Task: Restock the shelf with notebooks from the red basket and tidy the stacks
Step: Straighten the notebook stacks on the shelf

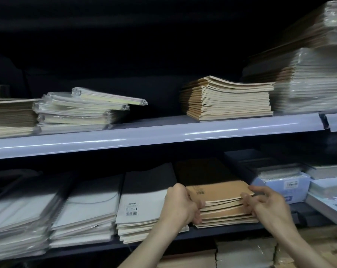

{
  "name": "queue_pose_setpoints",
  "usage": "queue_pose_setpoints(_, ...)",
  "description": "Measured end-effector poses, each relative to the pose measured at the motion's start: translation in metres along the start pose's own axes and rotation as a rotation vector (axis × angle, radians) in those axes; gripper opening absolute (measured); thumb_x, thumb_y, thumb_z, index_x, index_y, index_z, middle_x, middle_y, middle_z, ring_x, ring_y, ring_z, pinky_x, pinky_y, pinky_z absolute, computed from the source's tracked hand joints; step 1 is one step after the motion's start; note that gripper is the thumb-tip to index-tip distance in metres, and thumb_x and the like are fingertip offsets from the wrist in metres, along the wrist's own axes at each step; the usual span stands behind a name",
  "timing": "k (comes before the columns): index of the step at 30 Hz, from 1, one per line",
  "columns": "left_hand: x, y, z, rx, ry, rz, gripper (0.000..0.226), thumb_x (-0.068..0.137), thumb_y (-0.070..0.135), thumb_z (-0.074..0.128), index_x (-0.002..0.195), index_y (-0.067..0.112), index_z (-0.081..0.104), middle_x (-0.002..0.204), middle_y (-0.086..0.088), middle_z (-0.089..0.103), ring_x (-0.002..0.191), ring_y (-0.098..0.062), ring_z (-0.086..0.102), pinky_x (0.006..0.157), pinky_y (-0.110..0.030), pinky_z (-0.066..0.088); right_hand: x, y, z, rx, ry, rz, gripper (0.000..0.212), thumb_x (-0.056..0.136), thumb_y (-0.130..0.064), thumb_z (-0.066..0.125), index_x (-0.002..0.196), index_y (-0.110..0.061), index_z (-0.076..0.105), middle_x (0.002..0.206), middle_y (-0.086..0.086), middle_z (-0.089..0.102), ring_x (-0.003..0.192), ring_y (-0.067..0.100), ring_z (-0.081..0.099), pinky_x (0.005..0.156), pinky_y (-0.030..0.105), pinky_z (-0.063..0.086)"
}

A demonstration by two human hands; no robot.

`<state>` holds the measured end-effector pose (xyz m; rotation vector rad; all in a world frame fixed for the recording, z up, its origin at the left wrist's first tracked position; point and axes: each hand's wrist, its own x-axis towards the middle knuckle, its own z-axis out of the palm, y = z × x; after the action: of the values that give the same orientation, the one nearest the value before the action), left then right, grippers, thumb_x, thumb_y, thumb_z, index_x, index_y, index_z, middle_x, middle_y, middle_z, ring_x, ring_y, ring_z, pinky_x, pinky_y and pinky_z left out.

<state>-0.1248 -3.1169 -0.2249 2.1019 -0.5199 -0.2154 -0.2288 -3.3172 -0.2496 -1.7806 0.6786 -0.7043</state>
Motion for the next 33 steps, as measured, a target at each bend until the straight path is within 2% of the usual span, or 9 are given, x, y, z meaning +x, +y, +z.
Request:
queue_pose_setpoints(5,-0.002,-0.002,0.0,-0.014,-0.013,-0.004,0.022,0.093,0.026,0.077,0.083,0.008,0.069,0.06,-0.007,0.073,0.05,-0.018,0.072,0.052,-0.025,0.056,0.004,0.002,-0.002,-0.137,-0.007,-0.026,0.025,0.093,-0.028,0.076,0.114,-0.02,0.065,0.067,-0.004,0.077,0.067,0.014,0.072,0.074,0.038,0.059)
queue_pose_setpoints(10,-0.003,-0.006,-0.002,-0.065,-0.038,0.042,0.017,0.096,0.021,0.071,0.082,0.011,0.068,0.069,-0.014,0.076,0.06,-0.026,0.076,0.063,-0.031,0.063,0.007,0.004,-0.001,-0.194,-0.012,-0.064,0.026,0.095,-0.029,0.074,0.116,-0.017,0.066,0.065,-0.006,0.077,0.075,0.009,0.073,0.075,0.03,0.055)
queue_pose_setpoints(13,-0.016,-0.012,-0.006,-0.197,0.009,0.114,0.024,0.099,0.017,0.064,0.121,0.006,0.068,0.083,-0.017,0.079,0.064,-0.025,0.077,0.068,-0.031,0.063,0.001,0.0,0.001,-0.207,0.018,-0.085,0.027,0.096,-0.03,0.072,0.118,-0.016,0.065,0.066,-0.006,0.077,0.075,0.001,0.071,0.066,0.015,0.044)
queue_pose_setpoints(15,-0.036,-0.019,-0.015,-0.264,0.043,0.166,0.038,0.101,0.019,0.062,0.138,0.013,0.06,0.072,-0.011,0.078,0.074,-0.026,0.078,0.074,-0.031,0.062,-0.006,-0.001,0.005,-0.233,0.068,-0.11,0.034,0.097,-0.036,0.069,0.126,-0.021,0.06,0.071,-0.004,0.078,0.084,0.009,0.07,0.073,0.024,0.047)
queue_pose_setpoints(19,-0.092,-0.047,-0.059,-0.5,0.123,0.201,0.023,0.102,0.019,0.062,0.122,0.029,0.067,0.077,-0.009,0.077,0.054,-0.03,0.071,0.054,-0.033,0.058,-0.045,-0.017,0.032,-0.226,0.106,-0.235,0.018,0.097,-0.035,0.066,0.113,-0.037,0.058,0.088,-0.001,0.075,0.086,0.023,0.072,0.085,0.043,0.055)
queue_pose_setpoints(24,-0.139,-0.127,-0.125,-0.69,0.476,0.161,0.028,0.099,0.001,0.062,0.086,0.016,0.082,0.063,-0.021,0.069,0.04,-0.031,0.057,0.037,-0.03,0.047,-0.132,-0.054,0.124,-0.121,-0.213,-0.343,0.016,0.091,-0.013,0.075,0.081,-0.025,0.074,0.073,-0.006,0.075,0.069,0.008,0.072,0.074,0.026,0.054)
queue_pose_setpoints(27,-0.161,-0.175,-0.182,-0.678,0.822,0.18,0.027,0.1,-0.005,0.057,0.086,0.006,0.078,0.059,-0.022,0.066,0.039,-0.029,0.056,0.035,-0.023,0.042,-0.186,-0.076,0.187,-0.044,-0.487,-0.387,0.018,0.088,-0.012,0.076,0.085,-0.029,0.076,0.08,-0.002,0.078,0.076,0.011,0.076,0.078,0.021,0.057)
queue_pose_setpoints(31,-0.18,-0.228,-0.26,-0.552,1.366,0.159,0.029,0.097,0.001,0.048,0.091,0.011,0.074,0.073,-0.019,0.069,0.065,-0.034,0.067,0.06,-0.033,0.055,-0.231,-0.106,0.264,0.085,-0.837,-0.349,0.017,0.093,-0.011,0.073,0.103,-0.024,0.076,0.103,-0.008,0.079,0.099,0.005,0.074,0.093,0.021,0.057)
queue_pose_setpoints(33,-0.18,-0.262,-0.293,-0.493,1.482,0.07,0.029,0.09,0.017,0.045,0.098,0.018,0.073,0.088,-0.015,0.072,0.083,-0.031,0.07,0.08,-0.045,0.059,-0.243,-0.125,0.298,0.143,-0.912,-0.306,0.031,0.094,-0.012,0.071,0.123,-0.024,0.069,0.117,-0.012,0.075,0.111,0.0,0.069,0.1,0.021,0.053)
